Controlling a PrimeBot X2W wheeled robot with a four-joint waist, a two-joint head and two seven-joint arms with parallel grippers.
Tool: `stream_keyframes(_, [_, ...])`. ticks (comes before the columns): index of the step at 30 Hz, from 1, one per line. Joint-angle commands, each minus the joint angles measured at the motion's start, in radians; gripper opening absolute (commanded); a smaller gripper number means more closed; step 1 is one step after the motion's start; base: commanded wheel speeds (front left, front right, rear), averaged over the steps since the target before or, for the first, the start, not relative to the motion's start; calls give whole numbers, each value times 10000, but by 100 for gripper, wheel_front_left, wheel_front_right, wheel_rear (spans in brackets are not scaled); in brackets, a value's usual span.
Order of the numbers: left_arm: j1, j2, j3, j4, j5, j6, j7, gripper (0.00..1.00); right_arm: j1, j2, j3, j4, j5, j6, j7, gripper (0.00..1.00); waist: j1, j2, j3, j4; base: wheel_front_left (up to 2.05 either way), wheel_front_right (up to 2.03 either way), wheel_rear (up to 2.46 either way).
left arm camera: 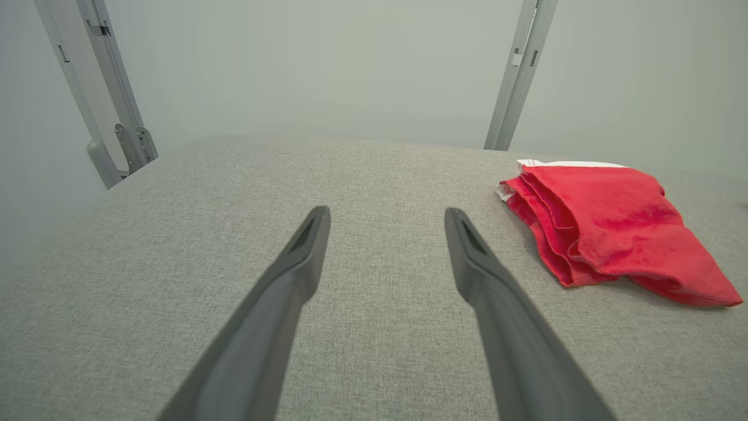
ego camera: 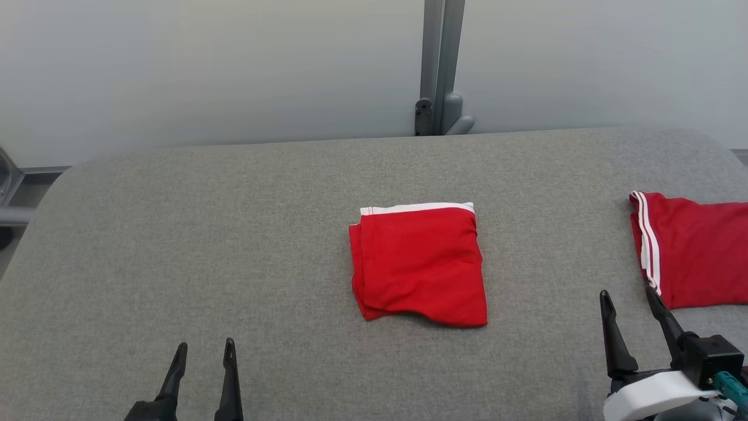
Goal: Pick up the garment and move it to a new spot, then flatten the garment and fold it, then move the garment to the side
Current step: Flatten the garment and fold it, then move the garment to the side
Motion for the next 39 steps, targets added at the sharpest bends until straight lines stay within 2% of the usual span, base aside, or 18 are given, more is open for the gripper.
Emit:
stream_keyframes(1, [-120, 8, -24, 11, -62, -24, -26, 100, -97, -1, -17, 55, -23, 1, -26, 100, 0, 0, 22, 38, 0, 0, 0])
stream_keyframes(9, [-144, 8, -52, -19, -14, -43, -26, 100, -242, 22, -43, 187, -44, 1, -26, 100, 0, 0, 120, 214, 0, 0, 0])
stream_keyframes(13, [-214, 8, -73, -92, 10, -31, -27, 100, -675, 109, 165, 469, 911, 1, 16, 100, 0, 0, 286, 311, 0, 0, 0])
stream_keyframes(16, [-405, 8, -151, -151, 86, -113, -27, 100, -1653, -130, 990, 414, 2562, 2, 1379, 100, 0, 0, 685, 407, 0, 0, 0])
stream_keyframes(18, [-633, 9, -217, -211, 126, -163, -26, 100, -2400, -337, 1041, 455, 3460, -5, 2824, 100, 0, 0, 1173, 466, 0, 0, 0])
stream_keyframes(22, [-1103, 6, -504, -164, 164, -270, -27, 100, -3915, -148, 925, 1165, 4146, 4, 5431, 100, 0, 0, 1811, 781, 0, 0, 0])
stream_keyframes(25, [-1394, 18, -628, -115, 15, -220, -27, 100, -4798, -147, 973, 1909, 4016, 2, 6666, 100, 0, 0, 2153, 1098, 0, 0, 0])
stream_keyframes(28, [-1656, 13, -854, -98, -143, -105, -27, 100, -5225, -134, 1003, 2639, 3838, 2, 7270, 100, 0, 0, 2464, 1430, 0, 0, 0])
stream_keyframes(33, [-1896, 13, -1209, -162, -395, 82, -27, 100, -5732, -9, 880, 3630, 3163, 2, 7242, 100, 0, 0, 2888, 1736, 0, 0, 0])
stream_keyframes(37, [-1970, 13, -1295, -194, -497, 208, -27, 100, -6018, 281, 1032, 4328, 3532, 2, 7299, 100, 0, 0, 3095, 1746, 0, 0, 0])
stream_keyframes(38, [-1981, 13, -1293, -205, -505, 233, -26, 100, -6058, 327, 1106, 4443, 3632, 2, 7236, 91, 0, 0, 3133, 1712, 0, 0, 0])
stream_keyframes(39, [-2010, 13, -1291, -209, -515, 241, -27, 100, -6108, 373, 1139, 4515, 3737, 2, 7076, 45, 0, 0, 3167, 1663, 0, 0, 0])
